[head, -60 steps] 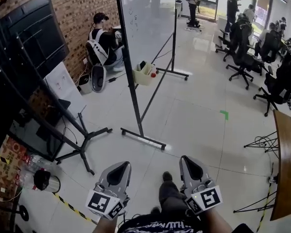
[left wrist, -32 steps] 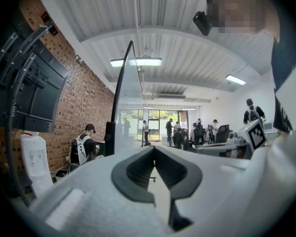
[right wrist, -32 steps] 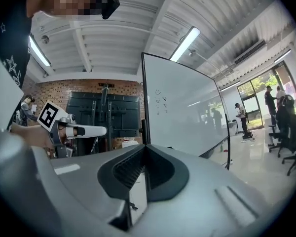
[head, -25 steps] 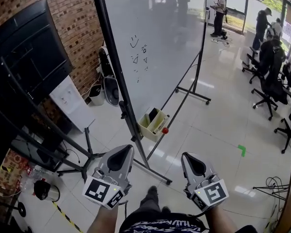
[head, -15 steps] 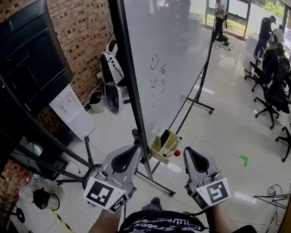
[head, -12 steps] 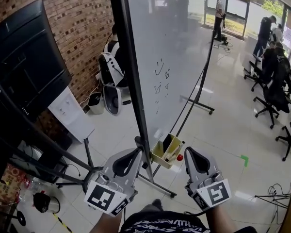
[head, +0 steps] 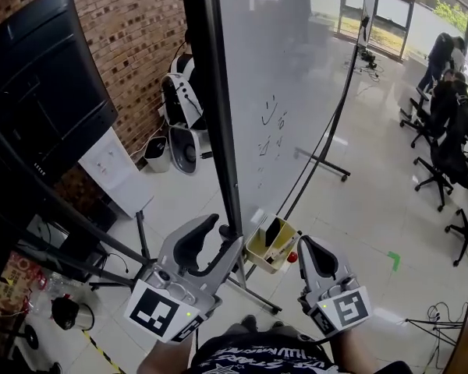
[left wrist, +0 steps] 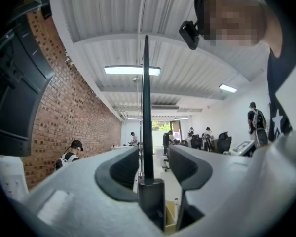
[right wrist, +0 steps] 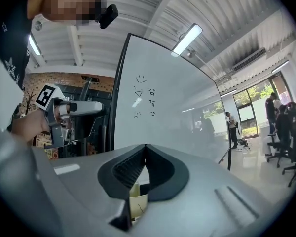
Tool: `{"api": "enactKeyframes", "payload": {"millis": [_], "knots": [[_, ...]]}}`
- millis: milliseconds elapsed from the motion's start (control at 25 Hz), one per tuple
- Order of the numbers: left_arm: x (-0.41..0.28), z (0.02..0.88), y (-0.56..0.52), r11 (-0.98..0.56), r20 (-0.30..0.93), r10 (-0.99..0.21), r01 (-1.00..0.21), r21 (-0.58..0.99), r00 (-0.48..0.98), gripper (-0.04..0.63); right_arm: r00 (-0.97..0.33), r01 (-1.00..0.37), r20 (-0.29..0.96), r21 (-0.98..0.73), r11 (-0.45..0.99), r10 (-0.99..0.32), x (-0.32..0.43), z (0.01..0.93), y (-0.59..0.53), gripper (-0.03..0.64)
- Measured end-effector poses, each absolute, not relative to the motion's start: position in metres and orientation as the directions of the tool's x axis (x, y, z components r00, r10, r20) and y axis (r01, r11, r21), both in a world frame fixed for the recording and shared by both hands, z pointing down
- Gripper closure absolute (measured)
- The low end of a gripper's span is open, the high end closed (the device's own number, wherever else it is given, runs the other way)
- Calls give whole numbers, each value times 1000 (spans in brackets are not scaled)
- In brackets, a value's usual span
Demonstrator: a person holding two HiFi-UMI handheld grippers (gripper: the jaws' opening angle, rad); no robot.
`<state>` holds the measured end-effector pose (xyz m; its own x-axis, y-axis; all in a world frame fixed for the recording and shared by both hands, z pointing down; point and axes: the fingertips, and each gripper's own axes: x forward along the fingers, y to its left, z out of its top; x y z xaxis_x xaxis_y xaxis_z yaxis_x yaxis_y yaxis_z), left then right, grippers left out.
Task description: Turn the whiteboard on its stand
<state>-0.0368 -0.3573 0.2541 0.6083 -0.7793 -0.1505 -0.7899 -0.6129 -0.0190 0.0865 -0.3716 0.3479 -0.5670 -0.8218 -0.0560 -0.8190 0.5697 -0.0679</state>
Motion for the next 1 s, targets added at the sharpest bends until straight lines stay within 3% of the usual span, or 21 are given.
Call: {"api": "enactKeyframes", "payload": {"millis": [120, 240, 920, 1000], "knots": [[-33, 253, -364, -603, -131, -787, -796, -46, 604, 335, -587, -805, -69, -62, 590, -807, 87, 344, -372, 609], [-28, 248, -373, -598, -131, -789, -799, -65, 601, 309, -574, -815, -36, -78, 575, -818, 95, 350, -375, 609], [-11, 225, -420, -649, -119, -750, -759, -53, 650, 314, -562, -823, -50, -57, 564, -825, 108, 345, -383, 609], [-10, 226, -423, -656, -92, -746, -752, -64, 659, 372, -556, -827, -51, -60, 558, -830, 112, 345, -386, 609]]}}
